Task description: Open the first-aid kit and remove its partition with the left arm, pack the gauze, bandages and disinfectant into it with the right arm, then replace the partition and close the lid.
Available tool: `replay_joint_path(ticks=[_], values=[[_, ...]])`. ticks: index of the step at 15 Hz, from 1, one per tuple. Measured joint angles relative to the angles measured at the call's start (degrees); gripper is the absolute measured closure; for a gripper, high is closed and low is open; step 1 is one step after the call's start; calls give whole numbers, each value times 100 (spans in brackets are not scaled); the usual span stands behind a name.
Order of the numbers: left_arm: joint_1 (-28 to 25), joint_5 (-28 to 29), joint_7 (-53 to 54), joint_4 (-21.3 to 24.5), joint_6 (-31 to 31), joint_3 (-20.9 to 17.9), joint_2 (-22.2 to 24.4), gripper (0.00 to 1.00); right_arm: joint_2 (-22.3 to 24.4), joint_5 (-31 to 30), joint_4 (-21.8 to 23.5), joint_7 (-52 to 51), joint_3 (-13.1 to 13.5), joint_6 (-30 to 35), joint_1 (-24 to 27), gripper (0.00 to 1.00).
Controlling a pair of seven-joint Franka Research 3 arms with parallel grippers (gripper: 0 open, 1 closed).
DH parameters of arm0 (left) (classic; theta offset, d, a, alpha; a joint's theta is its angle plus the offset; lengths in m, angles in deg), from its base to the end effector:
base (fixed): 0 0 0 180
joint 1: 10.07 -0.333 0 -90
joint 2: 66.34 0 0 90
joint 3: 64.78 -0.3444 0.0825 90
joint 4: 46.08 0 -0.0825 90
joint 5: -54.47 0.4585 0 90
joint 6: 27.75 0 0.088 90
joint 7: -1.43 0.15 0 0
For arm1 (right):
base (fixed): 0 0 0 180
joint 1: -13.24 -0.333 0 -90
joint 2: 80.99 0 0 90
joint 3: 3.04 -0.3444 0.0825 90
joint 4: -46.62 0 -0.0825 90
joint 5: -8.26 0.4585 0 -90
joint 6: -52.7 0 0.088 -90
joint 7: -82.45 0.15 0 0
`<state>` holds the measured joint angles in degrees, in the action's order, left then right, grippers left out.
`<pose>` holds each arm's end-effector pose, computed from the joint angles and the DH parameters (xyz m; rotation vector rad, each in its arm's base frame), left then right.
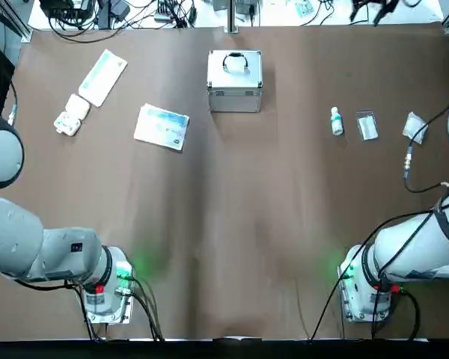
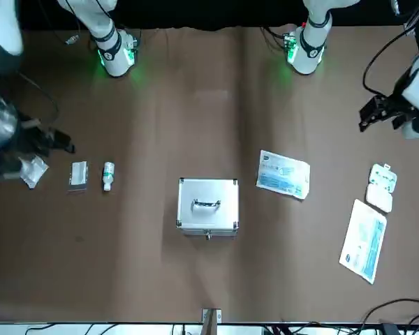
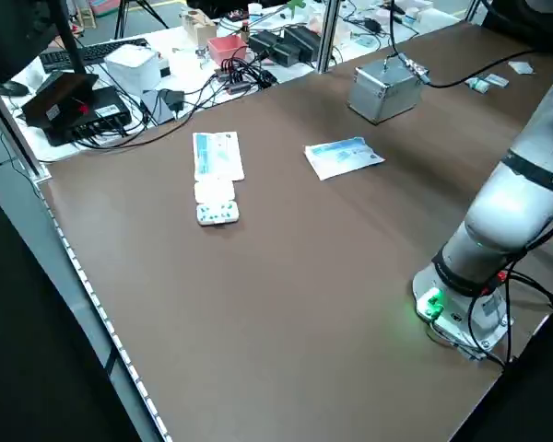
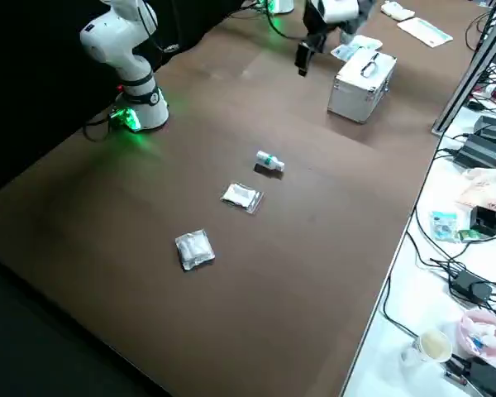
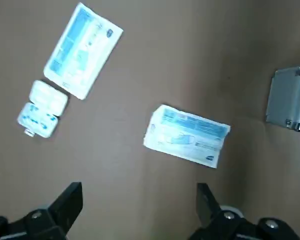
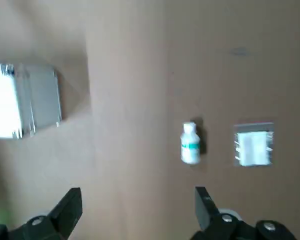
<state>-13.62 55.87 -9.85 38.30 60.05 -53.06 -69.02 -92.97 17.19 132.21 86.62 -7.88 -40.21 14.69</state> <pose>0.6363 -0.0846 0.6308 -3.1279 -0.0871 -0.0253 0.6909 0.0590 0.5201 -2.9711 0.0430 0.1366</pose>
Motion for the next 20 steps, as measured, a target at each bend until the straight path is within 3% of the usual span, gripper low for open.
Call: replay_joint_path(ticks=[8,13,17,20], values=[[173,-2,-2744,7,411,989,-736,0,-1438,14,-202,3013,-15,-1458,-934,0],[932,-2,-4837,-58,1036,1060,-1368,0,-2508,56,-770,4610,-22,-2690,-1500,0],[1282,-2,-6299,-377,1481,1053,-1823,0,-2876,1018,-990,4919,11,-3163,-1509,0],[1405,-1,-7227,-499,1812,1049,-2009,0,-3021,1213,-1040,4955,18,-3303,-1493,0]])
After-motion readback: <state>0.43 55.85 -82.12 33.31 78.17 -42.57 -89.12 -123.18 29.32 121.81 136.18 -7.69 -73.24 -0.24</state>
